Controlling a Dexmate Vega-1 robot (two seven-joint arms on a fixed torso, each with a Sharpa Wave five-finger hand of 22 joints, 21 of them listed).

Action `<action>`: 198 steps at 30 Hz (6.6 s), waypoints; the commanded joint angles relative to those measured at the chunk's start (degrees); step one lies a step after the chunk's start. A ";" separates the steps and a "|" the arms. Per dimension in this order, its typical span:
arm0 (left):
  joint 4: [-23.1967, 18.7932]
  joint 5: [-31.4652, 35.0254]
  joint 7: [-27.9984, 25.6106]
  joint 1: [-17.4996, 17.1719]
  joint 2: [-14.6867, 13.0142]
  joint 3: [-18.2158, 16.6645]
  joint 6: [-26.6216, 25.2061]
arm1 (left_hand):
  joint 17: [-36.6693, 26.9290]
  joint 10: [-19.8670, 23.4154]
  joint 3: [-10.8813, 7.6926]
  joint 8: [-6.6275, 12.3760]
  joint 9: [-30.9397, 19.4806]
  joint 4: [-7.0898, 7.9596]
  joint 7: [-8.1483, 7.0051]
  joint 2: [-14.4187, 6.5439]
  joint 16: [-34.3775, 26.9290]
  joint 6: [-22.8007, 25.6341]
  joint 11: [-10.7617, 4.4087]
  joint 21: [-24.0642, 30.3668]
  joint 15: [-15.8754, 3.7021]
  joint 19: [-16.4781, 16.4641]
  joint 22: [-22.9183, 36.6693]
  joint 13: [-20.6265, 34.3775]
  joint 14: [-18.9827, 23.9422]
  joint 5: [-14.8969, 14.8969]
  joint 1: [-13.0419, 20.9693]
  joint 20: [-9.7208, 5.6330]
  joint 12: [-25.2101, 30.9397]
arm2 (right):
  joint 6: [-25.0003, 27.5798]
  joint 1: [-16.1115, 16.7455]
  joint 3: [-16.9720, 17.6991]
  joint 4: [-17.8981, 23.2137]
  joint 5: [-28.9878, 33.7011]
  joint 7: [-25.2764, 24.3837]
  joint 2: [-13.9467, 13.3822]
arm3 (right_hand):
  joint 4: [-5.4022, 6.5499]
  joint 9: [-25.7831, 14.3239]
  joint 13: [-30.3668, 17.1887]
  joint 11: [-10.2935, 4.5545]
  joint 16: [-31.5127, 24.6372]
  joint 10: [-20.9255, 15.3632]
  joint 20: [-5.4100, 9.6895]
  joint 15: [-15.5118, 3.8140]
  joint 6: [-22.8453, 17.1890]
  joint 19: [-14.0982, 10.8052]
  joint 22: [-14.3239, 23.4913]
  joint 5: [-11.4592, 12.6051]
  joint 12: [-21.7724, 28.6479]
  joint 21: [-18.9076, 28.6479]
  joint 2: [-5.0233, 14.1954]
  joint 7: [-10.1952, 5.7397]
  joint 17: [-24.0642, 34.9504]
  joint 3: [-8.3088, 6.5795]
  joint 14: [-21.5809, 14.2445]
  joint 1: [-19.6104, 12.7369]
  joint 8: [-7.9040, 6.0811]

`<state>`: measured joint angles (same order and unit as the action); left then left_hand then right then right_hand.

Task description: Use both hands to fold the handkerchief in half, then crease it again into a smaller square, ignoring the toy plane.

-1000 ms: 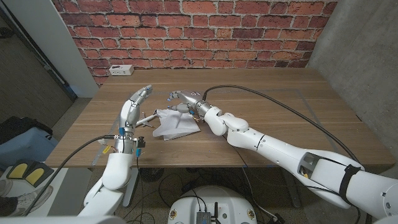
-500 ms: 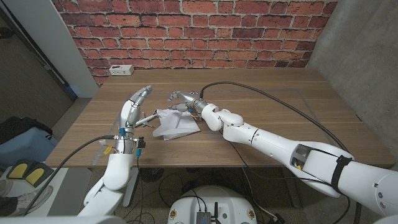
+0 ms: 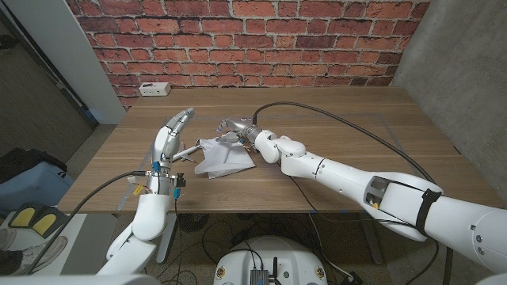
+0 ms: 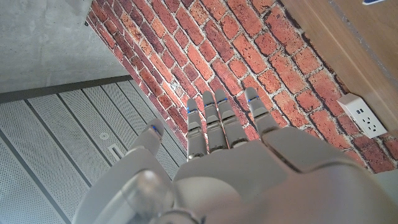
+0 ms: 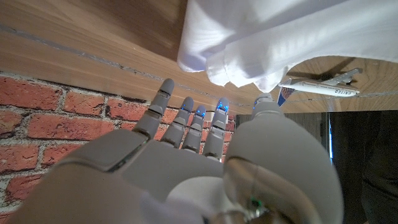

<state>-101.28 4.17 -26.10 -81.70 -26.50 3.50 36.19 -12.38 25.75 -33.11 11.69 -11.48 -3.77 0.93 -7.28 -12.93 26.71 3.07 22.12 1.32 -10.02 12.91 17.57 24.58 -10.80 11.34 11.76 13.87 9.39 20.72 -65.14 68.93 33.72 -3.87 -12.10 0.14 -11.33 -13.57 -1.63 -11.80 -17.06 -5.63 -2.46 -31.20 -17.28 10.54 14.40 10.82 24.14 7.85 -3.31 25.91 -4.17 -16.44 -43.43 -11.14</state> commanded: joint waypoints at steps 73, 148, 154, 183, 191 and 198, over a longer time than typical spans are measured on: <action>-0.04 -1.94 1.27 1.09 -2.22 0.85 -1.34 | -0.11 -1.40 -1.03 -0.38 0.05 -0.55 -0.71 0.74 0.18 -1.68 -0.04 0.29 0.36 0.42 0.06 0.00 -0.12 0.13 -0.92 0.45 -0.44 | -2.83 -0.01 -3.35 -3.26 4.00 -10.39 -0.39 | -9.49 -3.98 -0.81 -1.73 -2.61 -8.75 1.52 -6.02 -16.29 -5.01 0.24 3.16 2.82 -1.68 -2.66 0.66 -2.43 -5.66 -8.74 -9.72 -10.69; 7.43 -23.78 24.11 7.30 -4.83 5.27 23.76 | 0.07 -2.17 -1.17 -0.42 0.06 -1.19 -1.96 1.79 0.09 -2.86 -0.19 0.65 -1.03 -0.04 0.02 -0.03 0.24 0.26 -1.74 -0.34 -0.56 | -25.20 -5.22 -5.97 -23.44 3.35 -30.56 9.85 | -7.01 -3.70 -2.81 -8.92 -4.98 -15.12 6.18 -9.82 -25.48 -6.04 0.53 1.91 2.63 -2.41 -0.62 -3.94 1.19 -6.30 -11.86 -16.89 -19.41; 7.33 -22.81 24.26 6.85 -3.55 3.72 22.92 | 0.12 -2.12 -1.13 -0.39 0.06 -1.23 -2.03 1.88 0.15 -2.86 -0.23 0.57 -0.91 0.18 0.02 -0.04 0.18 0.27 -1.82 -0.20 -0.53 | -27.34 -6.41 -6.99 -26.96 2.54 -30.42 11.79 | -6.64 -2.90 -3.01 -8.30 -5.16 -14.83 5.34 -9.67 -21.47 -6.78 0.51 1.57 2.46 -2.12 0.53 -5.19 1.49 -6.36 -11.93 -16.91 -17.19; 3.39 -8.95 16.96 4.82 0.81 -1.79 11.96 | 0.21 -2.78 -1.15 -0.32 0.08 -1.22 -2.21 1.91 0.42 -2.97 -0.27 0.43 -0.54 0.66 0.00 -0.07 -0.38 0.28 -2.33 0.33 -0.74 | -26.34 -1.79 1.57 -15.54 -8.26 -18.08 4.16 | 2.49 0.24 -1.20 -0.35 -2.44 -4.22 1.93 -4.57 5.67 -5.69 0.46 -1.37 0.71 -3.27 3.47 -2.50 1.39 -5.87 -6.61 -3.59 -0.75; 2.53 -5.87 14.00 5.31 0.59 -1.61 7.33 | 0.26 -2.97 -1.27 -0.31 0.08 -1.29 -2.12 1.82 0.58 -3.02 -0.22 0.40 -0.31 0.76 -0.01 -0.08 -0.73 0.25 -2.32 0.31 -0.80 | -26.47 0.07 4.27 -12.72 -10.44 -16.57 2.22 | 2.18 0.23 -1.08 0.35 -2.46 -5.22 1.77 -4.46 4.16 -5.98 0.45 -1.85 1.14 -3.22 3.37 -1.85 0.99 -7.37 -7.38 -4.13 -1.14; 2.61 -6.32 12.92 6.21 -0.78 -0.36 3.82 | 0.30 -3.25 -1.41 -0.31 0.09 -1.40 -2.11 1.75 0.70 -3.08 -0.18 0.38 -0.22 0.84 -0.02 -0.10 -1.04 0.21 -2.27 0.35 -0.89 | -26.15 1.96 6.92 -9.41 -12.57 -15.13 0.24 | 2.09 0.24 -1.01 0.45 -2.48 -5.67 1.92 -4.33 3.42 -6.03 0.44 -2.14 1.30 -3.23 3.50 -1.40 0.93 -8.36 -7.57 -4.39 -1.27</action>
<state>-98.00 -4.00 -10.52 -76.35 -26.27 2.36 45.25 -11.98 22.85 -34.35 11.43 -11.18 -4.90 -1.22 -5.38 -12.19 23.73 2.89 22.56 1.03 -9.57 12.81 17.27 23.84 -10.57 9.44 11.78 13.00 -16.76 20.18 -61.91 55.31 24.47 -21.22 -9.11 2.13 -10.92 -14.62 -1.10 -14.18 -22.31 -3.51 -2.56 -27.26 -23.13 10.79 12.47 11.91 20.98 11.33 -4.81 26.81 -11.88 -23.55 -47.20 -11.89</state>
